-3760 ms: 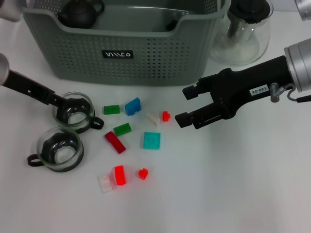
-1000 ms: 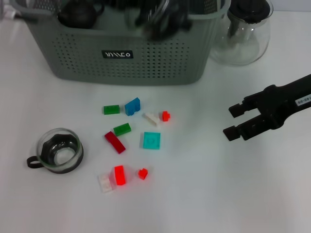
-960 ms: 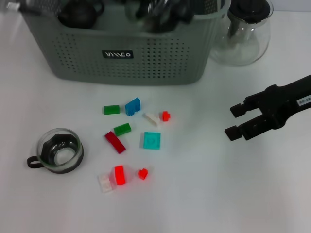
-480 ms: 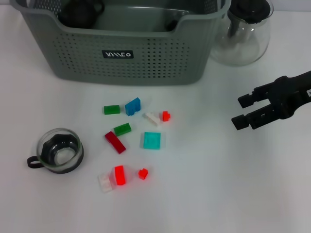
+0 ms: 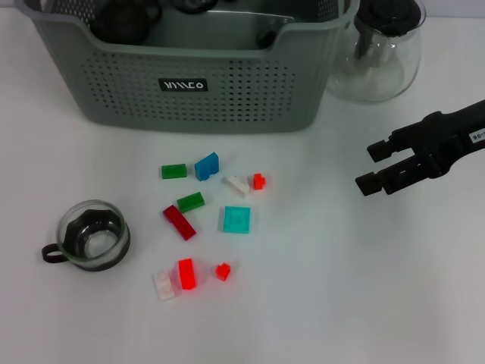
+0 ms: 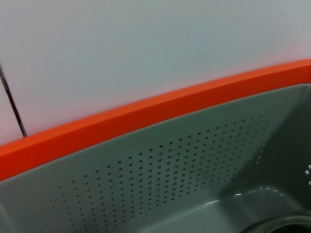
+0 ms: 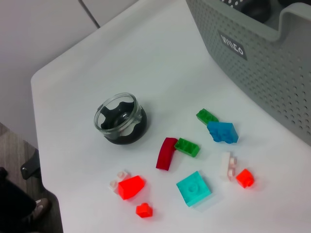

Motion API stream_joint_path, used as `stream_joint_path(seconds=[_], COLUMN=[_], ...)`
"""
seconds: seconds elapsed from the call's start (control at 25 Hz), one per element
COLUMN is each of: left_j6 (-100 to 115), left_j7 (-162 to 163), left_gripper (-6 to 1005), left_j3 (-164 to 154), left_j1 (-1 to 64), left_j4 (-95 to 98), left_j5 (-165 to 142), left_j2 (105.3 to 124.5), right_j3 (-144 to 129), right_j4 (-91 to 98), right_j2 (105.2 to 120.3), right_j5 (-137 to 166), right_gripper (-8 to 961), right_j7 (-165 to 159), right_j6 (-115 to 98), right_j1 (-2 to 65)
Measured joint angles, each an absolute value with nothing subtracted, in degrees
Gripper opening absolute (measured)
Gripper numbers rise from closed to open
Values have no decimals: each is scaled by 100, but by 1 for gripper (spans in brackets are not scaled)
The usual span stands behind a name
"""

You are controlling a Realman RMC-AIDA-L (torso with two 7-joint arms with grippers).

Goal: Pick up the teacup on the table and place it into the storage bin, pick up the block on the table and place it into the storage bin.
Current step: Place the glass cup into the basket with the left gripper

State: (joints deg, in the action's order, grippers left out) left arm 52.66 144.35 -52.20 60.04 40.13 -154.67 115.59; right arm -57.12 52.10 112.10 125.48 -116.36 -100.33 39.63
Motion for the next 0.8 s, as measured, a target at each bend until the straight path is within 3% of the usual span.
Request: stream_joint_path(seconds=[0.8], left_j6=[4448], left_j7=[14420], left_gripper=[44], left_j3=[-5558], left_j1=[6068], left_j4=[3527], left_j5=[-15618], left_j2=[11781], right_j3=[-5734], right_j4=[5054], right_j2=[11253], right_j5=[12551], right_gripper=[892], right_j7=[-11586], right_j6=[-9857], right_j1=[3991])
